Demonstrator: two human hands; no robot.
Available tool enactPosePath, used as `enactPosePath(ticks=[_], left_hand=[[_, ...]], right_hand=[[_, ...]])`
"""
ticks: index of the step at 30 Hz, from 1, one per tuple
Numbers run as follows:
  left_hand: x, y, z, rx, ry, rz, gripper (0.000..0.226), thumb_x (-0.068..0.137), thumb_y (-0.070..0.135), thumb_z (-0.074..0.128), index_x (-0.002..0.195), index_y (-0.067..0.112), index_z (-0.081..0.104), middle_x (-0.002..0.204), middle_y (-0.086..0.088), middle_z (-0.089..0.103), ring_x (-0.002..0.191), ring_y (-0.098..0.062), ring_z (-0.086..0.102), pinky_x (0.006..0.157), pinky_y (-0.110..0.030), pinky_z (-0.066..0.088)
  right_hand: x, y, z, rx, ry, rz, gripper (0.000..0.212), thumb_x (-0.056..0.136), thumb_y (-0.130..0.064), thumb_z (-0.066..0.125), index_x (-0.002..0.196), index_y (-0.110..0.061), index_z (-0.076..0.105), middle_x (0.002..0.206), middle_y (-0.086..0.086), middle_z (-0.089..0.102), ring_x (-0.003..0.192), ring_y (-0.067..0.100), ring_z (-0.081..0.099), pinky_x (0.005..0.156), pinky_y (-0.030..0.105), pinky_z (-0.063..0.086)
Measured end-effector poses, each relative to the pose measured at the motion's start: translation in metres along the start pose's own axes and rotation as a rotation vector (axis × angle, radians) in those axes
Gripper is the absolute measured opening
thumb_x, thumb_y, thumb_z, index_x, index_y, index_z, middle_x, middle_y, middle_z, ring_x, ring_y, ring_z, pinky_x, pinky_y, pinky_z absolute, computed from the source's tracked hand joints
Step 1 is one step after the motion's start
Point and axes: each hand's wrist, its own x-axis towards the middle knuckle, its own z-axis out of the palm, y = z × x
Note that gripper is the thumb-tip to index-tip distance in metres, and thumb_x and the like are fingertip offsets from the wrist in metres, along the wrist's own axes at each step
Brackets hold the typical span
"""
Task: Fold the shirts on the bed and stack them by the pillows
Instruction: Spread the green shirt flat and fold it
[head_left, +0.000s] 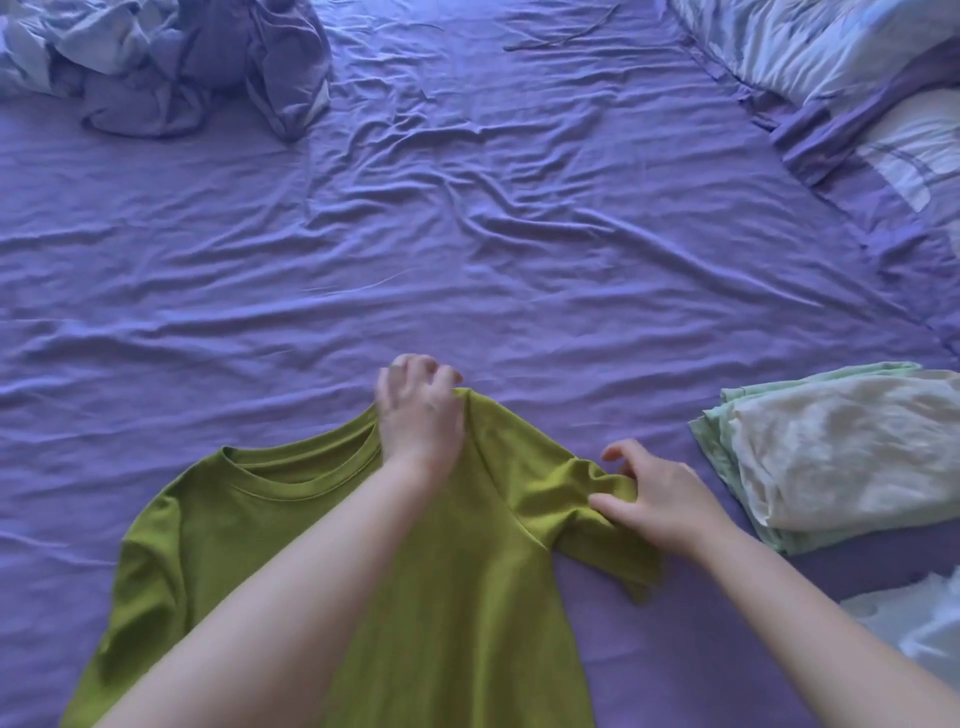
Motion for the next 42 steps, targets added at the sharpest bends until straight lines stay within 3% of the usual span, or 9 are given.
enactPosePath(ticks=[4,8,12,20,26,31,35,38,42], left_hand=[[-0.043,0.032,0.008,-0.117,-0.002,0.274,0.01,0.079,0.025,0.069,0.077,0.015,0.068,0.084,-0.007,0.063,0.086,-0.031,0.058,0.073,-0.039,0.044],[-0.079,0.048,0.027,-0.234,-0.217,0.223,0.028,0.089,0.041,0.054,0.103,0.019,0.067,0.108,0.0,0.06,0.11,-0.021,0.049,0.097,-0.033,0.036],[-0.087,0.05,0.034,-0.096,-0.325,0.259,0.048,0.094,0.048,0.041,0.136,0.026,0.045,0.148,-0.005,0.034,0.141,-0.021,0.02,0.118,-0.037,0.008],[-0.094,0.044,0.043,0.208,-0.495,0.348,0.068,0.092,0.063,0.02,0.149,0.033,-0.002,0.158,-0.003,-0.014,0.144,-0.022,-0.019,0.115,-0.046,-0.013],[-0.065,0.058,0.031,0.126,-0.263,0.328,0.042,0.095,0.045,0.035,0.134,0.032,0.044,0.152,-0.001,0.029,0.142,-0.018,0.018,0.113,-0.035,0.013],[-0.02,0.059,0.025,0.172,-0.316,0.311,0.049,0.096,0.015,0.041,0.142,0.029,0.034,0.153,0.002,0.026,0.144,-0.02,0.013,0.116,-0.038,0.012],[-0.023,0.076,0.02,-0.036,-0.241,0.44,0.028,0.091,0.022,0.057,0.117,0.026,0.065,0.131,0.001,0.055,0.134,-0.024,0.034,0.109,-0.037,0.028],[-0.034,0.12,0.022,-0.264,-0.392,0.538,0.019,0.084,0.029,0.066,0.101,0.027,0.073,0.11,0.003,0.066,0.118,-0.023,0.046,0.097,-0.035,0.038],[-0.039,0.165,0.036,-0.144,-0.641,0.581,0.028,0.08,0.042,0.067,0.107,0.035,0.067,0.105,0.008,0.063,0.11,-0.019,0.044,0.09,-0.034,0.036]], right_hand=[[-0.003,0.008,-0.004,0.112,0.085,-0.03,0.019,0.078,-0.032,0.067,0.089,-0.027,0.053,0.077,-0.006,0.059,0.087,0.025,0.061,0.067,0.029,0.032],[0.0,0.005,-0.02,0.202,0.432,0.045,0.022,0.08,-0.03,0.071,0.089,-0.019,0.055,0.08,-0.003,0.055,0.079,0.026,0.055,0.062,0.032,0.031],[-0.009,0.013,-0.015,-0.082,0.298,-0.052,0.04,0.084,-0.032,0.065,0.118,-0.012,0.054,0.114,0.007,0.057,0.108,0.028,0.051,0.09,0.039,0.04],[-0.051,0.019,0.022,0.119,0.45,0.25,0.054,0.087,-0.035,0.062,0.13,-0.006,0.047,0.124,0.013,0.058,0.114,0.032,0.052,0.091,0.042,0.041],[-0.063,0.021,0.023,0.393,0.571,0.168,0.034,0.084,-0.009,0.066,0.117,-0.009,0.057,0.108,0.006,0.065,0.099,0.029,0.059,0.086,0.044,0.045],[-0.082,0.037,0.038,0.22,0.377,0.037,0.045,0.084,-0.008,0.064,0.127,-0.017,0.054,0.108,0.003,0.067,0.099,0.026,0.061,0.087,0.037,0.043],[-0.097,0.05,0.053,0.078,0.511,-0.161,0.049,0.066,0.0,0.078,0.112,-0.012,0.067,0.087,0.0,0.07,0.073,0.02,0.065,0.071,0.026,0.039],[-0.103,0.059,0.068,-0.093,0.596,-0.308,0.029,0.073,-0.01,0.059,0.097,-0.015,0.073,0.086,-0.002,0.07,0.079,0.02,0.066,0.076,0.027,0.04],[-0.107,0.067,0.076,-0.011,0.632,-0.308,0.031,0.076,-0.019,0.05,0.098,-0.019,0.071,0.09,-0.002,0.07,0.091,0.014,0.053,0.08,0.028,0.041]])
